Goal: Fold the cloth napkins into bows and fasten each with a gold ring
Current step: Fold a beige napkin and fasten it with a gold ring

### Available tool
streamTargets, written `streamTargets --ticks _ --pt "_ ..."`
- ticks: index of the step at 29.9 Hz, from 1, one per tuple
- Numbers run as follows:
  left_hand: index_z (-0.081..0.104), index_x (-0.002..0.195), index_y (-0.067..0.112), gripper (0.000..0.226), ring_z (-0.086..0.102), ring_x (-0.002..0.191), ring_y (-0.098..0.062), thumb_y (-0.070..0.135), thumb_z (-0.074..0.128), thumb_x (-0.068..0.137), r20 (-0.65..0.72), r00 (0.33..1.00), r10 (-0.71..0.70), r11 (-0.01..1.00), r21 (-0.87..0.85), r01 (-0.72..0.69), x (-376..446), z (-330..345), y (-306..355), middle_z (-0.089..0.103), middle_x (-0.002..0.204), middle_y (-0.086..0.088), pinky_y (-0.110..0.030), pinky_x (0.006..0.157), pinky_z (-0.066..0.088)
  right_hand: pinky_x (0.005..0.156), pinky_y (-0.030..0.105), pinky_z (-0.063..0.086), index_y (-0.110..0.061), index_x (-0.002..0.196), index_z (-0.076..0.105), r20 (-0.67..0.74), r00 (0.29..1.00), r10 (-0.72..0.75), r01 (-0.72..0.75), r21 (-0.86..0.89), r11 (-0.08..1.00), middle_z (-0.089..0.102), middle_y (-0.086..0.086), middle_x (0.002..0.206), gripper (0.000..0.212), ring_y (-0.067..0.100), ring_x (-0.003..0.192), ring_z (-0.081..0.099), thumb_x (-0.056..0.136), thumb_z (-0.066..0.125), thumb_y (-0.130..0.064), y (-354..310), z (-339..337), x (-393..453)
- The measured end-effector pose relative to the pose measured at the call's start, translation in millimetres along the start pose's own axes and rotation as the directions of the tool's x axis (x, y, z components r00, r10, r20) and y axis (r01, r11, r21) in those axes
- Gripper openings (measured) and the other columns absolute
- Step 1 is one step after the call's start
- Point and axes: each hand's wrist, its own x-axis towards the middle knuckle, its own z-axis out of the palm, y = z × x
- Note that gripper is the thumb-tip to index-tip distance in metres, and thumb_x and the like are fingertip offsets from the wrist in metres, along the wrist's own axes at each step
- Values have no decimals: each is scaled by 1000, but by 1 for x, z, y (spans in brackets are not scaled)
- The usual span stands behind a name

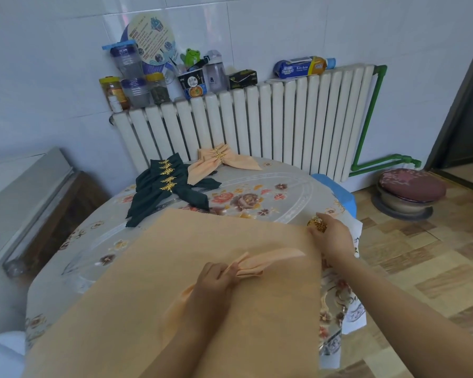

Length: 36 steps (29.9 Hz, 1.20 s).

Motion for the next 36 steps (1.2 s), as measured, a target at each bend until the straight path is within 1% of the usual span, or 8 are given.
streamTargets --ticks 6,10,16,20,25,27,32,36 --pt "70 110 11 33 51 84 -19 22 49 87 8 1000 -13 1000 8 13 2 -1 2 64 87 -1 -30 71 49 98 32 38 -9 127 58 21 998 -57 55 68 996 61 14 125 43 28 115 54 87 65 -24 -4 3 -4" --pt "70 111 11 34 49 85 -19 23 49 87 14 1000 -20 1000 16 20 0 -2 2 64 88 -1 -30 72 48 99 31 39 -12 122 62 23 1000 -8 5 127 992 64 11 121 39 25 114 57 85 67 -19 -6 0 -2" --pt "68 115 14 36 48 87 -16 25 48 88 17 999 -31 999 29 30 0 -2 5 64 90 2 -28 75 47 87 21 38 -12 112 68 26 998 49 -53 223 973 67 7 111 30 19 105 59 83 69 -19 -11 -1 18" --pt "66 117 15 35 49 89 -15 25 49 88 20 1000 -24 999 23 24 0 -2 7 63 91 3 -28 76 48 85 21 38 -12 112 68 22 998 55 -59 252 966 68 6 110 32 19 104 60 81 71 -21 -20 11 32" --pt "67 115 14 34 48 88 -16 24 50 87 16 1000 -19 999 27 18 2 -2 5 64 92 2 -26 77 47 86 28 41 -12 126 57 22 997 80 -83 291 953 65 10 111 49 22 104 59 82 71 -26 -37 28 50" --pt "67 114 13 33 49 87 -17 23 51 87 10 1000 -11 1000 25 11 2 -2 4 64 92 1 -28 76 48 83 27 41 -10 125 56 10 999 47 -48 290 956 64 10 112 49 23 102 60 82 72 -27 -42 32 54" --pt "67 114 14 32 52 86 -19 24 51 88 4 1000 -21 1000 22 21 1 -2 3 63 91 1 -29 73 50 85 32 46 -8 118 61 -34 995 -97 102 169 980 66 10 111 36 23 99 61 85 68 -21 -46 38 51" --pt "67 113 14 31 52 86 -19 23 52 88 -5 1000 -20 999 27 20 1 -1 3 63 90 1 -30 73 50 83 25 43 -6 118 61 -62 986 -156 165 196 966 66 8 109 37 19 99 60 84 69 -18 -54 31 45"
